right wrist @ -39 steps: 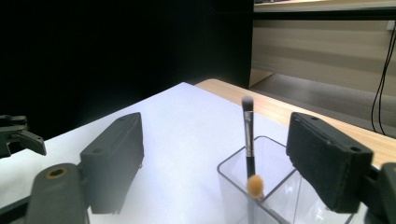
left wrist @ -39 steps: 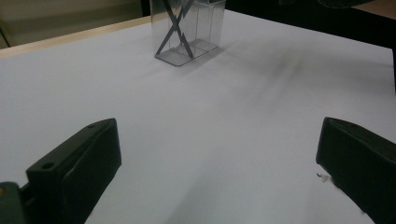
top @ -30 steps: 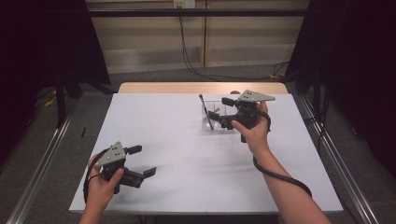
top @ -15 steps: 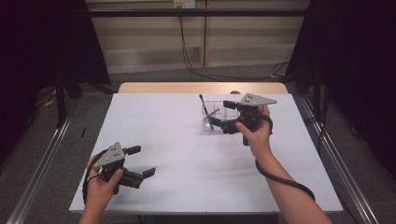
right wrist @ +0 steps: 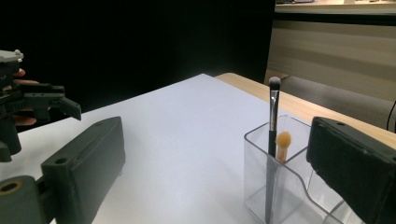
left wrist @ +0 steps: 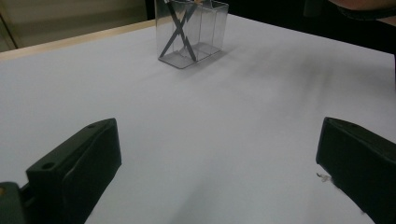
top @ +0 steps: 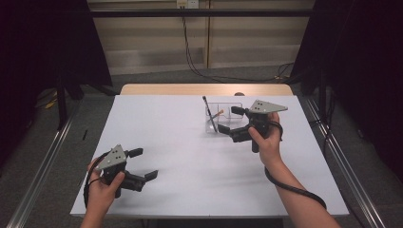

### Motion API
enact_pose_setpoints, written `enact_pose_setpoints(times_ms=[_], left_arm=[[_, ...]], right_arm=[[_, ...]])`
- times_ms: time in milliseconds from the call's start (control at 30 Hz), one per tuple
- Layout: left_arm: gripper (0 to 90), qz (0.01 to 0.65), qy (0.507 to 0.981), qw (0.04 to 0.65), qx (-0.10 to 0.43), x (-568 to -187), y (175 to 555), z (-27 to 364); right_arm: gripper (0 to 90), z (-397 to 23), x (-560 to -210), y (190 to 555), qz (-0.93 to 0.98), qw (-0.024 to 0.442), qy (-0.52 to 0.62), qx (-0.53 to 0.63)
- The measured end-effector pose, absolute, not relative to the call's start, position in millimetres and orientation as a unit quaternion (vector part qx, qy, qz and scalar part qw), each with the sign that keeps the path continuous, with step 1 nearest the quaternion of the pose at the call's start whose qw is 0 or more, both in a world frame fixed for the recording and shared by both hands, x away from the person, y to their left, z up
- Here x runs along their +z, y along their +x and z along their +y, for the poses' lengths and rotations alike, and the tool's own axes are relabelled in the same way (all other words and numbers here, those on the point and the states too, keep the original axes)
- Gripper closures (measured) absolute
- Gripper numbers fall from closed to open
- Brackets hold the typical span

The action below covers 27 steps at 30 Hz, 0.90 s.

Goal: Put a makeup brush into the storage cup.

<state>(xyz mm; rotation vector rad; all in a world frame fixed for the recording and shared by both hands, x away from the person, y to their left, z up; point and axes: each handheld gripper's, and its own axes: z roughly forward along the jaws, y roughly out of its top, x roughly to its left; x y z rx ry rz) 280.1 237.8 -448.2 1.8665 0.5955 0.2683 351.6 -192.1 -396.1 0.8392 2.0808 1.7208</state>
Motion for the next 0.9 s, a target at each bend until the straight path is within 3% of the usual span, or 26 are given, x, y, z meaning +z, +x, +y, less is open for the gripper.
enact_pose_setpoints(times_ms=[900], left_arm=[[0.0, 0.251, 0.790, 0.547, 0.118, -447, 279, 239]], right_arm=[[3.6, -214, -408, 323, 0.736, 0.157, 0.275, 0.598]])
